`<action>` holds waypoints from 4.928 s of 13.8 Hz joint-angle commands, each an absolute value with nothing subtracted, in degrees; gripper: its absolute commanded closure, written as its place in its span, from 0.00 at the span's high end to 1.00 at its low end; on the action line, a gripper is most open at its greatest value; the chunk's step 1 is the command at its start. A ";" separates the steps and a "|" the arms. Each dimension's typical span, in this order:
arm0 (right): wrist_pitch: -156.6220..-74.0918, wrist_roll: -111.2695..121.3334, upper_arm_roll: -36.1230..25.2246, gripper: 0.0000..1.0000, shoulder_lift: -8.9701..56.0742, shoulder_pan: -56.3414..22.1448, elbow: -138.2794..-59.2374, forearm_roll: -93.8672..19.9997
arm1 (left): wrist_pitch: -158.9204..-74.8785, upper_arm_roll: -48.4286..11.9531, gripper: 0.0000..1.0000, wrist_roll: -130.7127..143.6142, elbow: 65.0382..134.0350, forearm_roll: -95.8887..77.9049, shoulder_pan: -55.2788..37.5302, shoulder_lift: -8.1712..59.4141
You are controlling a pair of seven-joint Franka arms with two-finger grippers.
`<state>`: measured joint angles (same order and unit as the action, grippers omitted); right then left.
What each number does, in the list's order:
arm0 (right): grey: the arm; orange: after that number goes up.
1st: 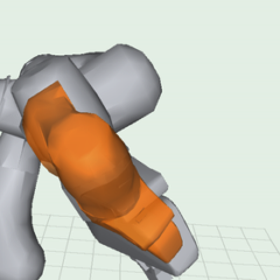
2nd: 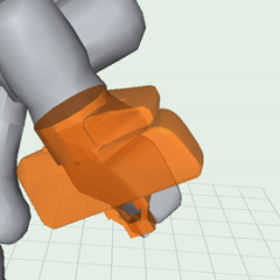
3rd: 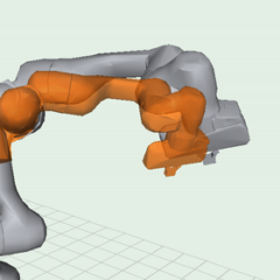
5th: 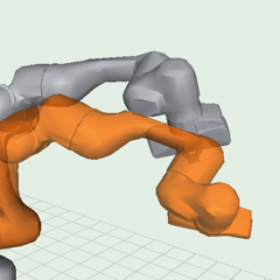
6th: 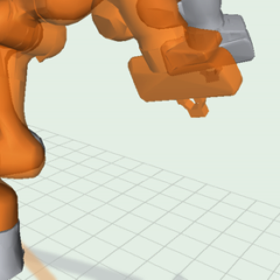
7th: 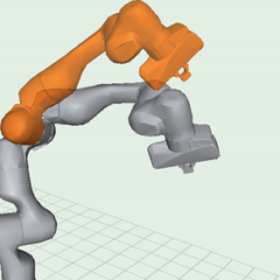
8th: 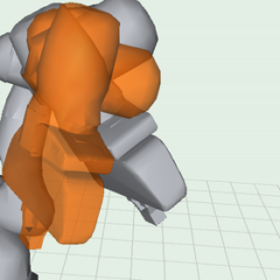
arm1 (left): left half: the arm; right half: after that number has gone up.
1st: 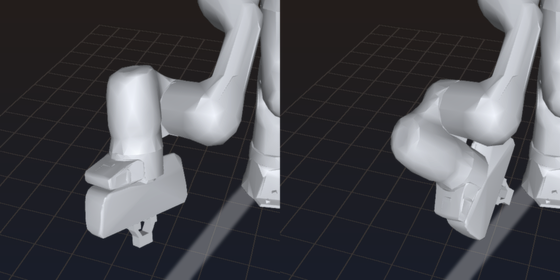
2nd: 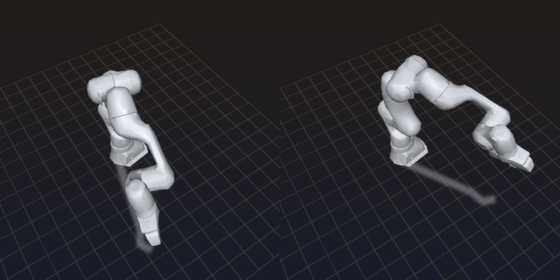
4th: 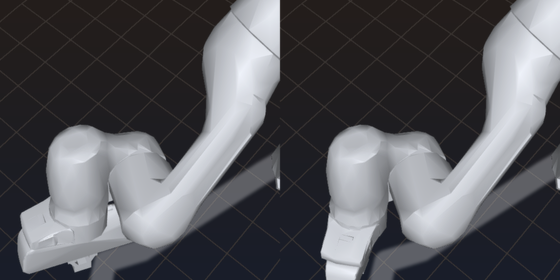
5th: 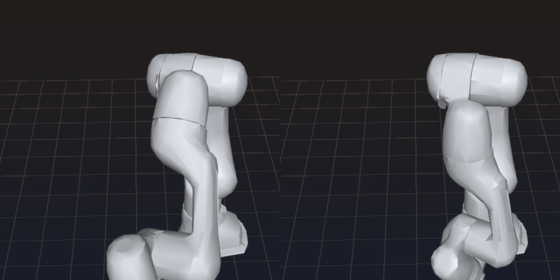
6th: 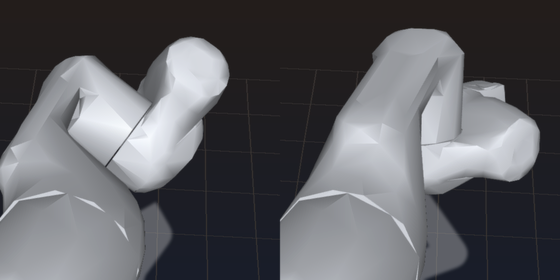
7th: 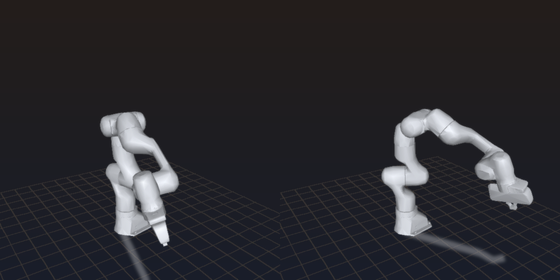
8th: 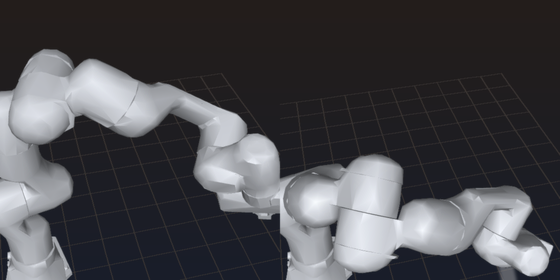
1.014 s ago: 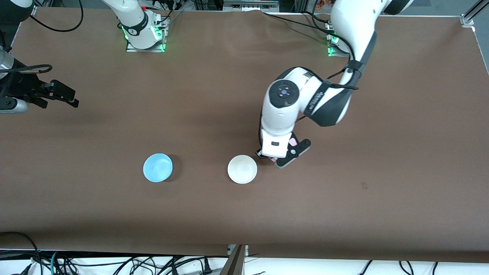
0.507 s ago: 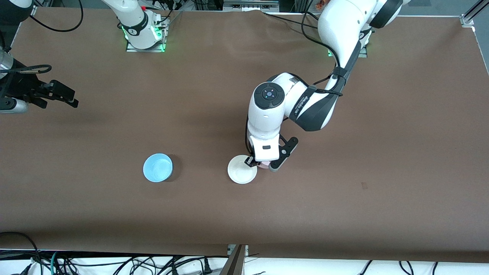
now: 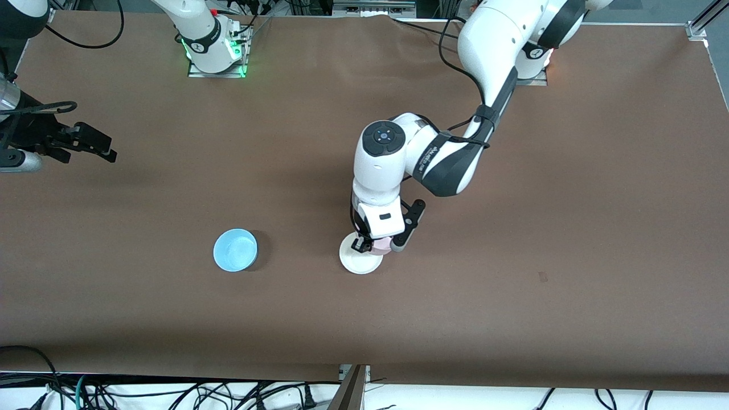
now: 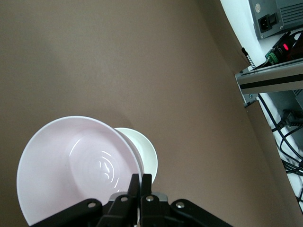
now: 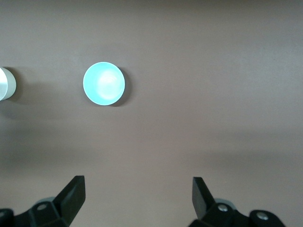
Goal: Stack pink and blue bowls on white bowl
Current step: 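Lower the pink bowl into the white bowl while the right gripper approaches, then grasp the blue bowl rim with the right gripper while the left gripper releases, then carry the blue bowl with the right gripper while the left gripper withdraws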
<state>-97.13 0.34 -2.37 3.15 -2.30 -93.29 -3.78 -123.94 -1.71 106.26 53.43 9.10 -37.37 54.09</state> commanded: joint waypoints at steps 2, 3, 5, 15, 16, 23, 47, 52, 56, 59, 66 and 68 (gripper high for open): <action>-98.35 1.14 -2.11 1.00 8.33 -2.11 -92.46 -4.13 | -124.98 0.35 0.00 109.51 50.27 10.46 -39.45 57.47; -98.44 1.14 -2.11 1.00 9.22 -2.02 -92.46 -4.48 | -126.11 2.18 0.00 110.47 50.27 10.37 -40.33 57.83; -100.10 1.14 -1.93 1.00 9.93 -2.46 -92.46 -3.96 | -127.17 3.51 0.00 111.44 50.27 10.37 -41.75 58.62; -110.03 0.71 -1.76 1.00 18.19 -5.00 -92.46 -1.23 | -128.50 4.83 0.00 113.82 50.27 10.55 -42.54 60.29; -110.82 0.36 -1.76 1.00 18.80 -5.88 -92.55 -1.40 | -128.50 4.83 0.00 113.91 50.27 10.55 -42.71 60.29; -121.63 -3.95 -1.58 1.00 28.90 -8.17 -92.99 -2.46 | -128.67 6.94 0.00 115.40 50.27 10.55 -44.12 61.08; -133.77 -5.45 -1.49 0.15 39.90 -9.93 -92.81 -6.24 | -111.82 6.42 0.40 84.85 50.27 2.20 -39.82 54.68; -133.59 -5.45 -1.49 0.00 39.82 -10.02 -92.73 -6.24 | -102.68 6.33 0.41 69.82 50.27 -1.14 -35.43 49.41; -132.54 -5.18 -1.41 0.00 39.11 -10.19 -91.50 -6.24 | -94.15 6.42 0.41 53.13 50.36 -3.25 -29.81 44.22; -125.71 -8.60 -1.32 0.00 38.58 -11.51 -85.89 -7.03 | -90.89 6.42 0.42 40.65 50.62 -3.34 -25.68 41.05; -122.08 -23.96 -1.05 0.00 38.93 -19.23 -79.55 -9.58 | -86.31 6.68 0.44 20.24 50.98 -3.34 -18.21 37.97; -122.60 -29.68 -0.97 0.00 40.07 -21.96 -77.27 -9.75 | -86.31 6.77 0.46 14.36 51.24 -3.16 -16.36 36.57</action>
